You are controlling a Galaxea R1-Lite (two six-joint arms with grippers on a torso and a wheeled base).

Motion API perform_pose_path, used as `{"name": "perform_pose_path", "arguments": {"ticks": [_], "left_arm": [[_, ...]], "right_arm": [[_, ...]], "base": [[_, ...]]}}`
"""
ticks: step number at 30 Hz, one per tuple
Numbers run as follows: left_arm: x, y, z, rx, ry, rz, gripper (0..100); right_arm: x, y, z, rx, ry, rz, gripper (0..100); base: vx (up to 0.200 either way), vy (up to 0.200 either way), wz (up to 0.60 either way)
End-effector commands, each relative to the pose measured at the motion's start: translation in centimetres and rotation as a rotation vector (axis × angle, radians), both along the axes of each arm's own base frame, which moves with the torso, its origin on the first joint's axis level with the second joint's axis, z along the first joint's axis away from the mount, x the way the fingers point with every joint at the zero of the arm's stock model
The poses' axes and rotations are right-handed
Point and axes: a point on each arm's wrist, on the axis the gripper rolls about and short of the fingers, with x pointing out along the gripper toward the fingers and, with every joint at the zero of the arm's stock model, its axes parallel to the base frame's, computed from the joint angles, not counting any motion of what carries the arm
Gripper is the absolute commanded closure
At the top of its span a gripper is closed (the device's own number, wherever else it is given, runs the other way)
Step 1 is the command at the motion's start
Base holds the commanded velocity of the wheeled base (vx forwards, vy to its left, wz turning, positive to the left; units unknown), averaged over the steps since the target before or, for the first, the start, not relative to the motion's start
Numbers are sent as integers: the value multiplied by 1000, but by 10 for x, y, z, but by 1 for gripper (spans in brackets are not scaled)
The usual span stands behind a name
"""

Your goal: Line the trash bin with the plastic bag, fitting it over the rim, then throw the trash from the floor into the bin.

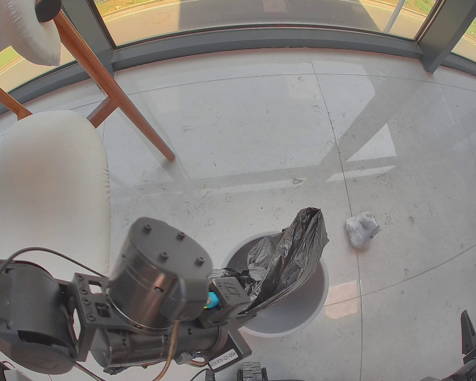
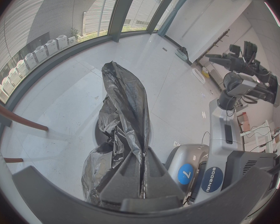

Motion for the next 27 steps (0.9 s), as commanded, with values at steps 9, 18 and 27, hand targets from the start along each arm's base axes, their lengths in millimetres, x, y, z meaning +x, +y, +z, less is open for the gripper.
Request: {"name": "perform_pose_path", "arguments": {"ticks": [9,18,27], "left_arm": [[24,-36,-15,79,-47,73,100],[29,-41,-30,162,-104,71,100],[27,-38,-31,171,-105,68,100]], "right_arm": [[17,0,106,9,-83,66,0],[101,44,166,628,392,431,0],[161,100,132,552,788,403,0]], "base": [[0,0,0],[0,0,0],[0,0,0]]}}
